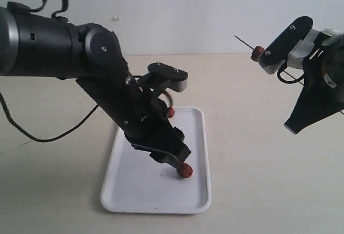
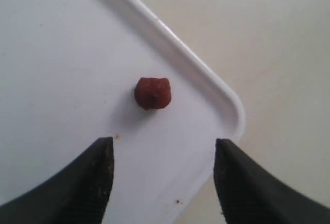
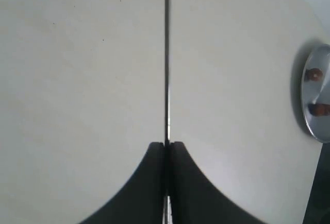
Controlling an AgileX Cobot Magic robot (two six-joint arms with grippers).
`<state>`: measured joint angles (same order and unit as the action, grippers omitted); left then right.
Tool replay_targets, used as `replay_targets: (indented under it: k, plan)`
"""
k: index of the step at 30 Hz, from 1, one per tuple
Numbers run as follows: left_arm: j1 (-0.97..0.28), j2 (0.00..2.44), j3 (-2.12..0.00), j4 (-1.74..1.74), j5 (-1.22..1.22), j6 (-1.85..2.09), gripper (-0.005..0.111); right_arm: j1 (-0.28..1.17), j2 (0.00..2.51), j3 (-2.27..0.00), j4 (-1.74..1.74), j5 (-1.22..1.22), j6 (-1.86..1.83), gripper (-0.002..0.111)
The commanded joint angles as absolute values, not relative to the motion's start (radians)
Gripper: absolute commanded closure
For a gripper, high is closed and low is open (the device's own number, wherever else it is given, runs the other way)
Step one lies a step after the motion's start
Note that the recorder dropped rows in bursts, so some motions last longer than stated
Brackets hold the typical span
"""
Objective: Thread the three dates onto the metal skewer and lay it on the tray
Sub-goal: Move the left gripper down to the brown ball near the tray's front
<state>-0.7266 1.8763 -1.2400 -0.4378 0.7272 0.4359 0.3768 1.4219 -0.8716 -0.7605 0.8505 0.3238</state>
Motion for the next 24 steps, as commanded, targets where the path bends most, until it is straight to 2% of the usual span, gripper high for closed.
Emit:
replay_targets:
  k: [1, 11, 24]
  plan:
    - [-0.779, 1.924, -1.291, -0.267, 0.727, 0.208, 0.049, 0.372, 1.416, -0.870, -0.761, 0.839, 0.326, 0.108]
    - [-0.803, 2.023, -1.376, -0.268, 0.729, 0.172, 0.049, 0.372, 1.416, -0.870, -0.752, 0.843, 0.326, 0.108]
    - [-0.803, 2.060, -1.376, -0.242, 0.713, 0.172, 0.049, 0.372, 1.416, -0.870, -0.752, 0.843, 0.324, 0.108]
